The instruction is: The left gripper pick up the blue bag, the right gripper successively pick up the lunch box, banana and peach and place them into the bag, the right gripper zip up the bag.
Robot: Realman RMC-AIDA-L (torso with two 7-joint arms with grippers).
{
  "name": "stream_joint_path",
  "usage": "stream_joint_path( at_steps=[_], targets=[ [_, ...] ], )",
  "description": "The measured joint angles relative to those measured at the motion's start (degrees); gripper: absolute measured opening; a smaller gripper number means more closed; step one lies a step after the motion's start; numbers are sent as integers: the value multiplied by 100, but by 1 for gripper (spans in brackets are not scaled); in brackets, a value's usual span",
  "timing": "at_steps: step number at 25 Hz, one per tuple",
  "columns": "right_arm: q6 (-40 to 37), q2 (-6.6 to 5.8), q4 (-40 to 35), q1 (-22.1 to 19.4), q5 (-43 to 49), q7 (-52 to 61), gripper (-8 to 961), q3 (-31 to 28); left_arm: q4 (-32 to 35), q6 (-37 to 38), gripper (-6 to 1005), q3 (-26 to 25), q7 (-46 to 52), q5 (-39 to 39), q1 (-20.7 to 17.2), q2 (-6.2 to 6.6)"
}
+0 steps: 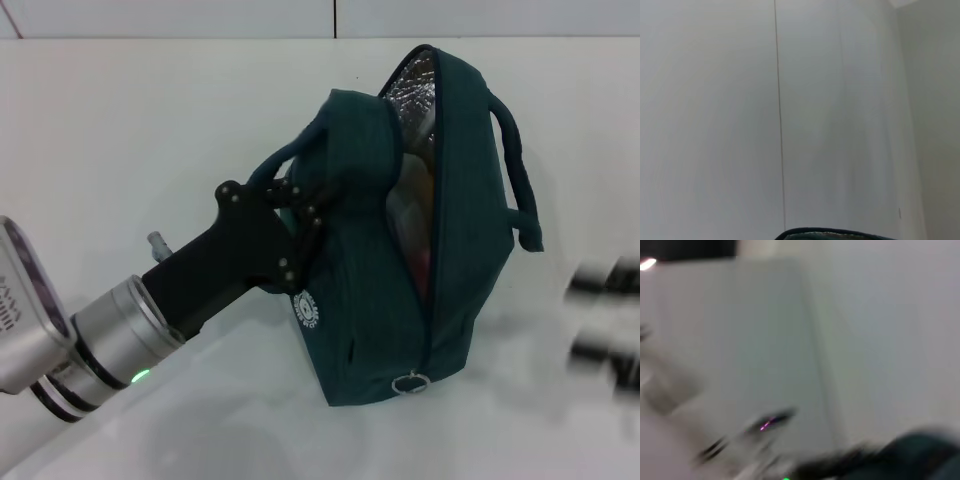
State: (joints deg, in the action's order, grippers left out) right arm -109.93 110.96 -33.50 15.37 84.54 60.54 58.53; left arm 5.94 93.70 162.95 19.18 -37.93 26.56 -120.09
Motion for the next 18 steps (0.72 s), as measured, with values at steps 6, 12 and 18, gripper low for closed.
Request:
stream_joint_path(
  at_steps=[6, 12, 18],
  targets=[
    [333, 282, 22, 278, 1604, 78, 515, 10, 78, -221, 40, 0, 25, 154, 130, -13],
    [1240, 435, 557, 724, 1741, 206, 509, 354, 173, -274, 40, 0, 25, 173, 137, -15],
    [1705, 514, 897, 1027, 1694, 210, 500, 459, 191, -275, 40, 0, 24, 181, 125, -19]
  ],
)
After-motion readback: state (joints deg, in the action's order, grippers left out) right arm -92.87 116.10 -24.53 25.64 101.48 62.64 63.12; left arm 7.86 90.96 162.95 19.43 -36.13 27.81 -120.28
